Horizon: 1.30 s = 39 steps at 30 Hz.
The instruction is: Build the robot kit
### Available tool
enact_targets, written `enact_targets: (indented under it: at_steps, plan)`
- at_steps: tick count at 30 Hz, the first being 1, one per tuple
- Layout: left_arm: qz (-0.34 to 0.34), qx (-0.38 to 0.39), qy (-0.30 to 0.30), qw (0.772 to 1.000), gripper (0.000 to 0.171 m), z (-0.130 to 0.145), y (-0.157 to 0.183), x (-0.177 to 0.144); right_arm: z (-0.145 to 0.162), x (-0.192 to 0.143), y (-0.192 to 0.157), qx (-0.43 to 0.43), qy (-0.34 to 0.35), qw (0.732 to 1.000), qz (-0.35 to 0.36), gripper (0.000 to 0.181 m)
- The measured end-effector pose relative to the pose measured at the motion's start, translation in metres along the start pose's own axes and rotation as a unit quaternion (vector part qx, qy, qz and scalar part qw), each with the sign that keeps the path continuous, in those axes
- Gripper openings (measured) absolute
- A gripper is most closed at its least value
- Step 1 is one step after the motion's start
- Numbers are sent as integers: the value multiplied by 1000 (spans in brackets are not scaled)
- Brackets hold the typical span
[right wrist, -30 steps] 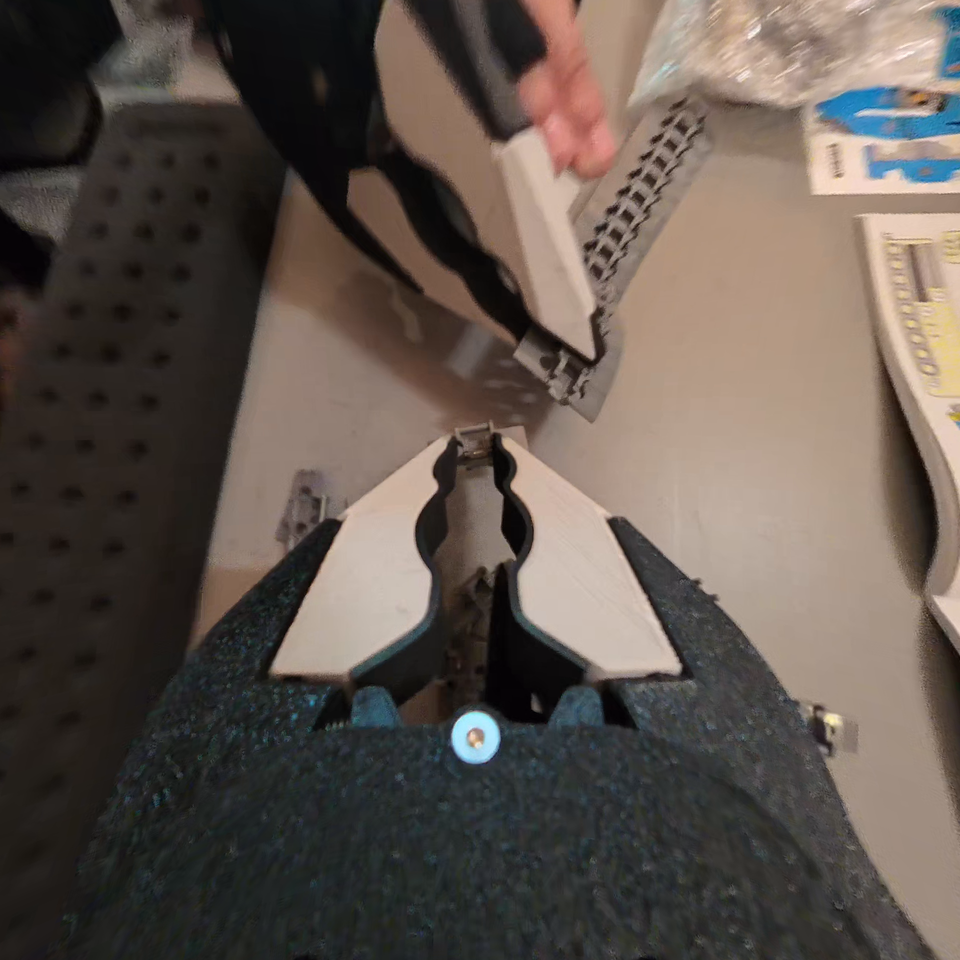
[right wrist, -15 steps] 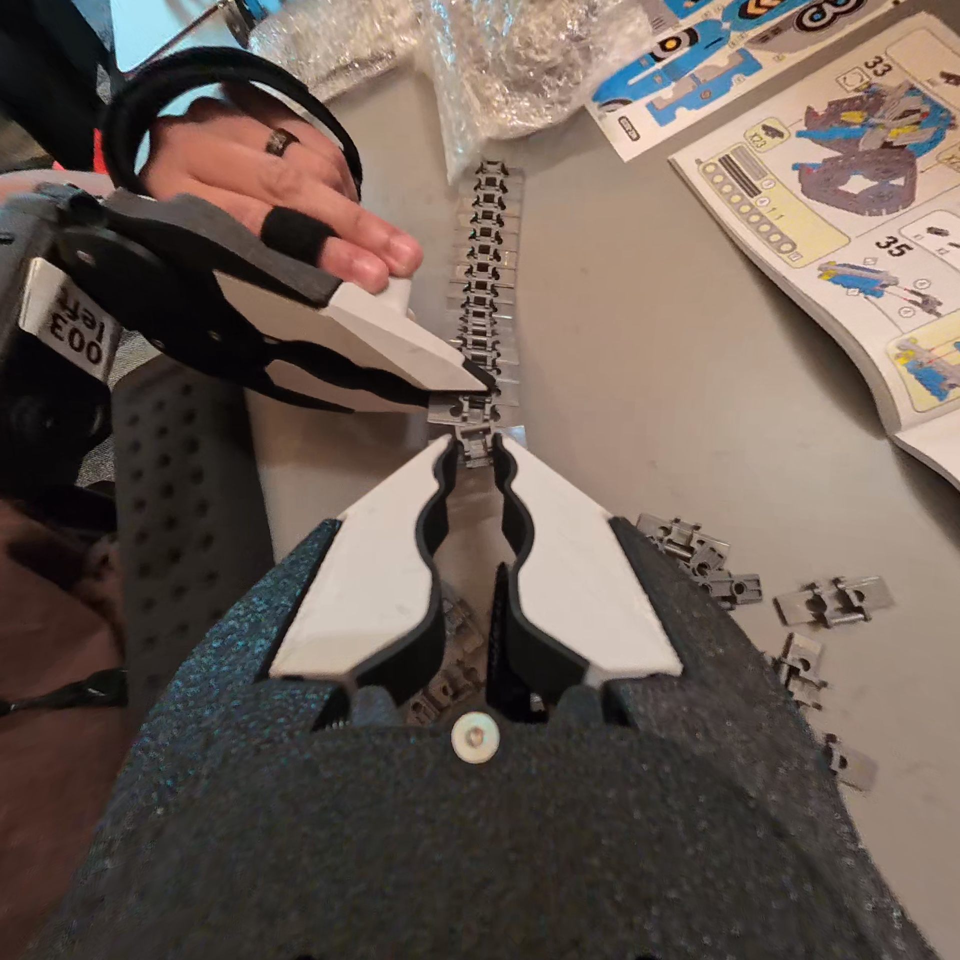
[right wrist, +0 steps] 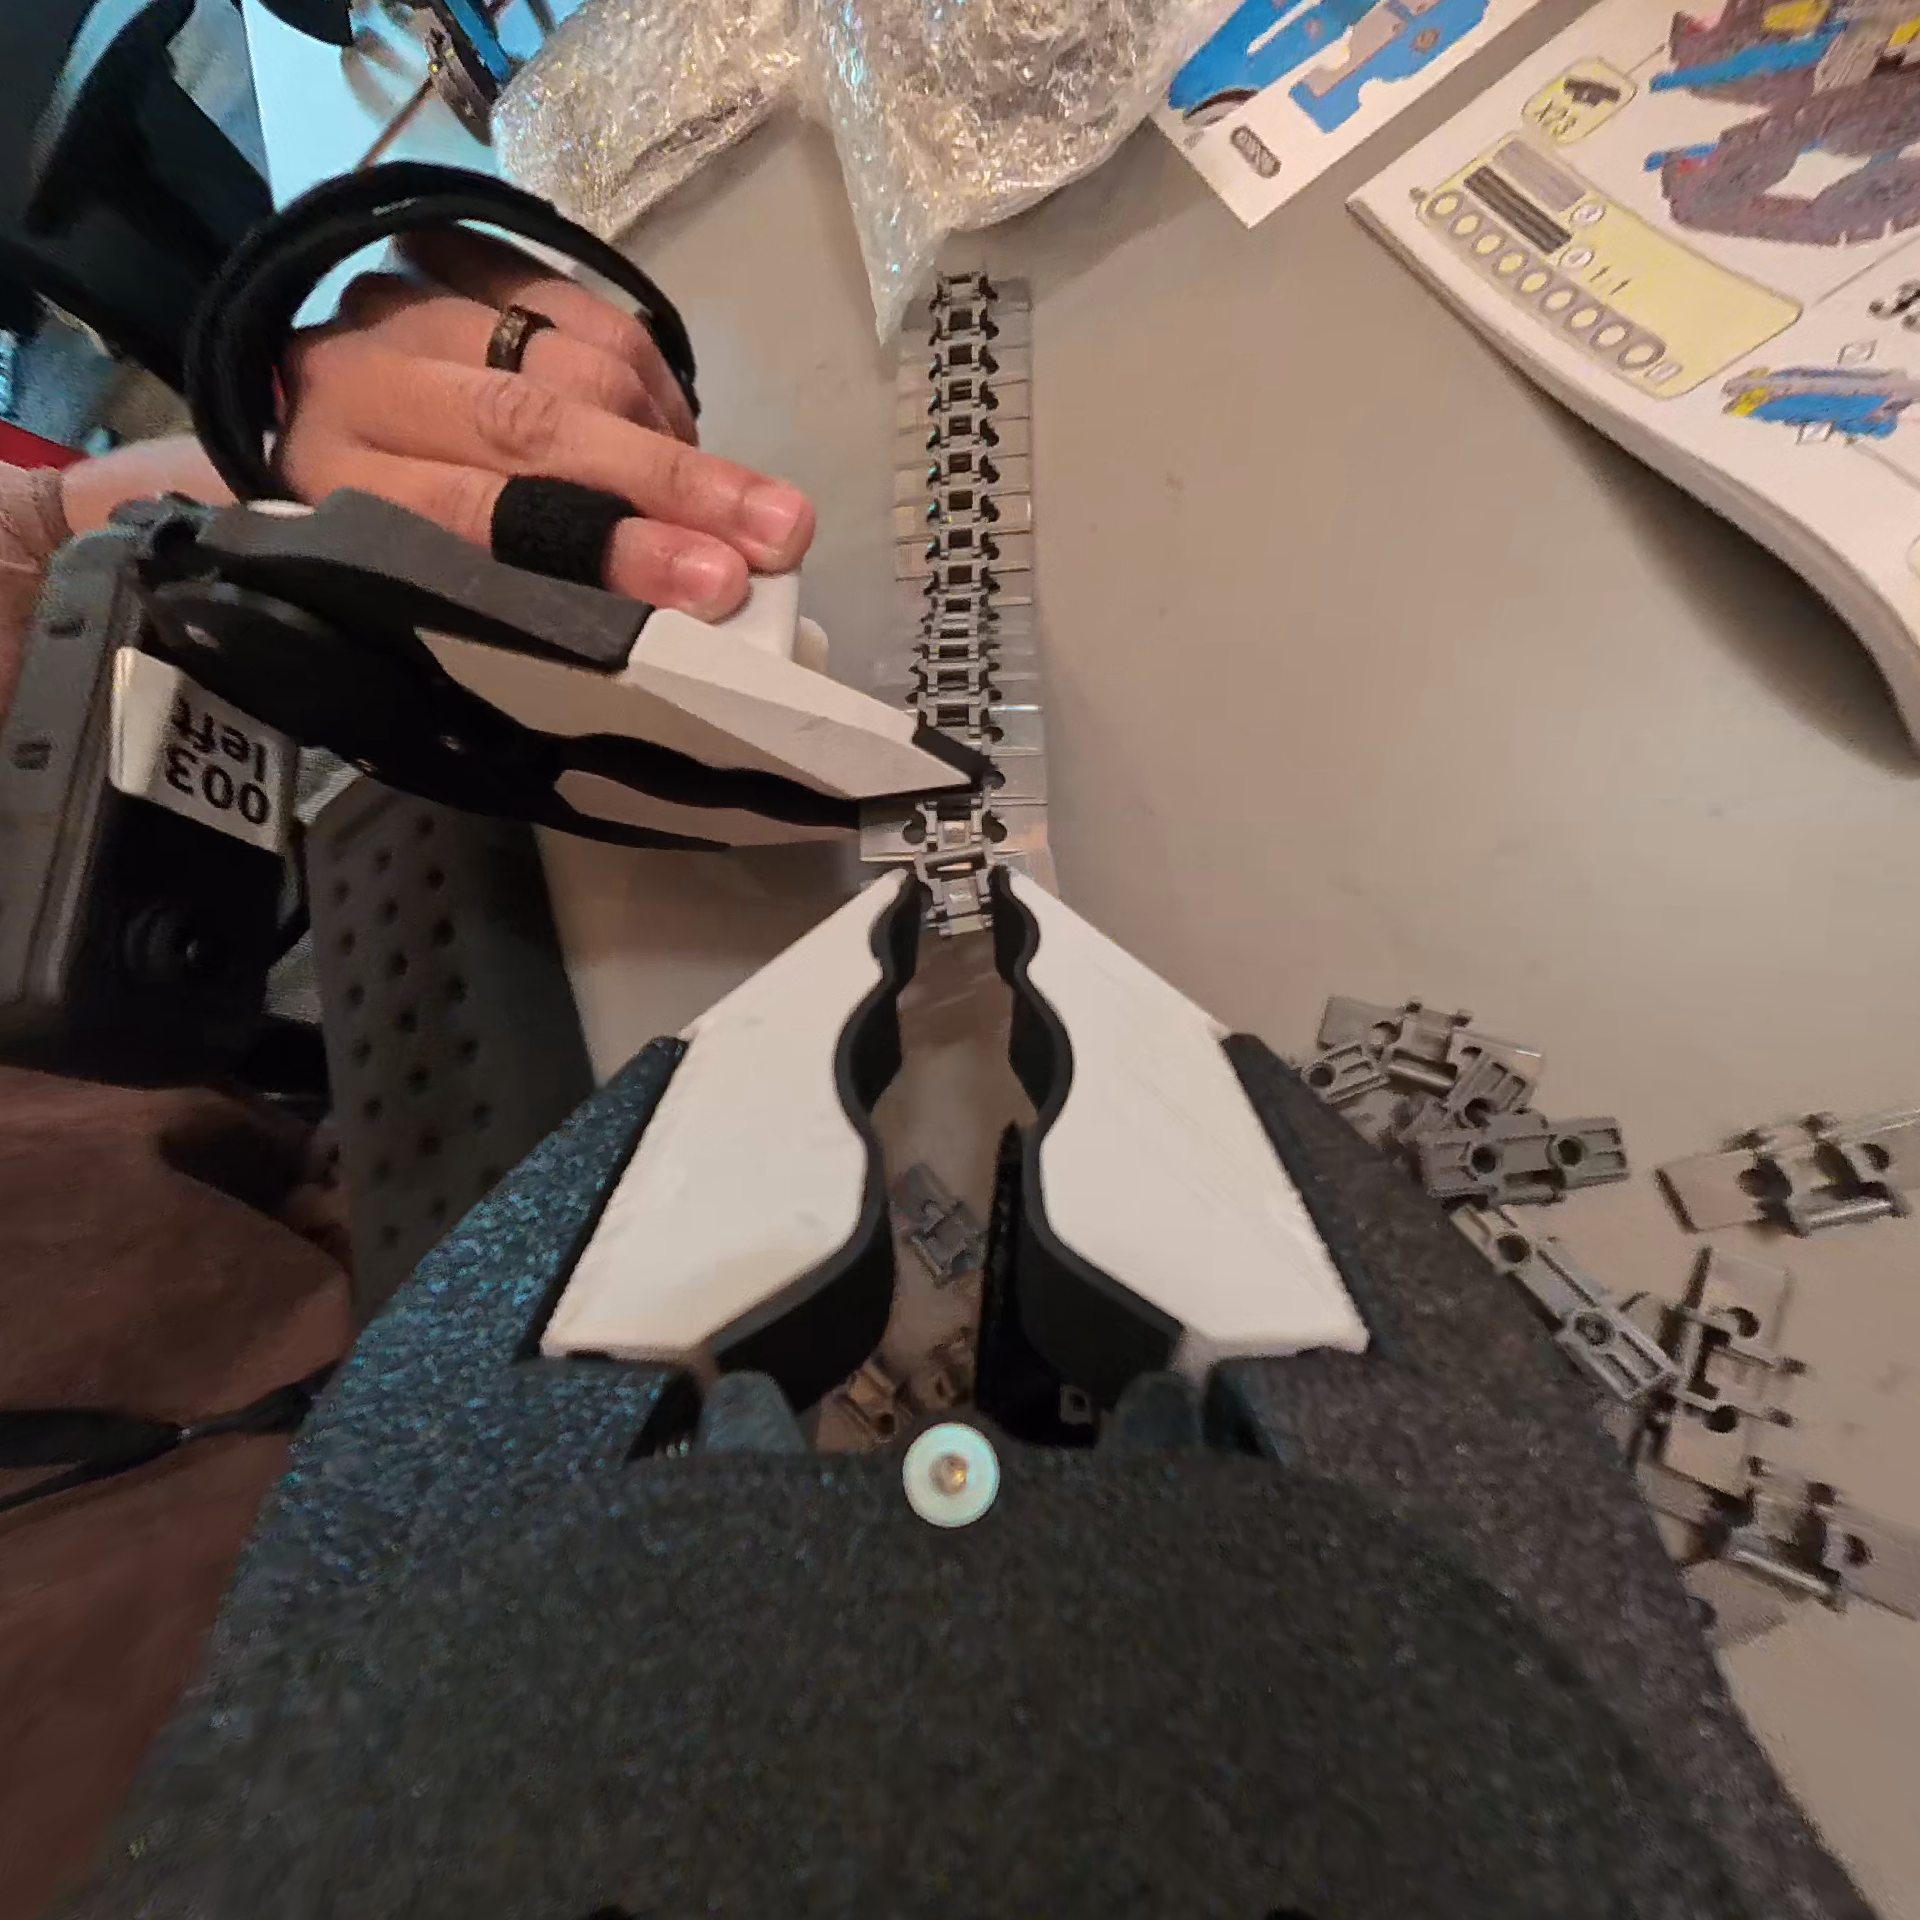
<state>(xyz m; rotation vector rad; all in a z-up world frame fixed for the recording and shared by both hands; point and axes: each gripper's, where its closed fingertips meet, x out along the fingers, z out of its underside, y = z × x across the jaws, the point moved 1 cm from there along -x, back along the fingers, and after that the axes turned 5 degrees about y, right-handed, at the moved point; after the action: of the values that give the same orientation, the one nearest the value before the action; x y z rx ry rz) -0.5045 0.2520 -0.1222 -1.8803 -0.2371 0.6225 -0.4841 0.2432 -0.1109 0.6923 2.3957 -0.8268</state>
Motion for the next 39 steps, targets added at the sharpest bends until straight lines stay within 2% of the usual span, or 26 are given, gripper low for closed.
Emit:
enact_targets:
  at_steps: [7,13,16,23,28,34,39]
  plan:
    - [2,10,-4,1000,7,-1,4,1,4,2,1,38,-3,999,-20,14]
    - [4,-13,-2,1000,7,0,1,1,1,1,-1,-44,-4,999,7,18]
    - [8,-13,-2,1000,7,0,3,2,6,4,-9,-77,-20,997,-8,38]
    - [12,-17,-4,1000,7,1,3,2,10,8,-10,-165,-38,985,38,46]
    - [38,-46,-2,998,7,0,8,3,15,15,-2,-279,-73,947,141,38]
    - [104,-173,24,979,7,-6,14,2,14,16,8,-450,-84,853,249,11]
    - [132,-255,48,957,6,-7,10,0,10,14,5,-489,-73,835,242,10]
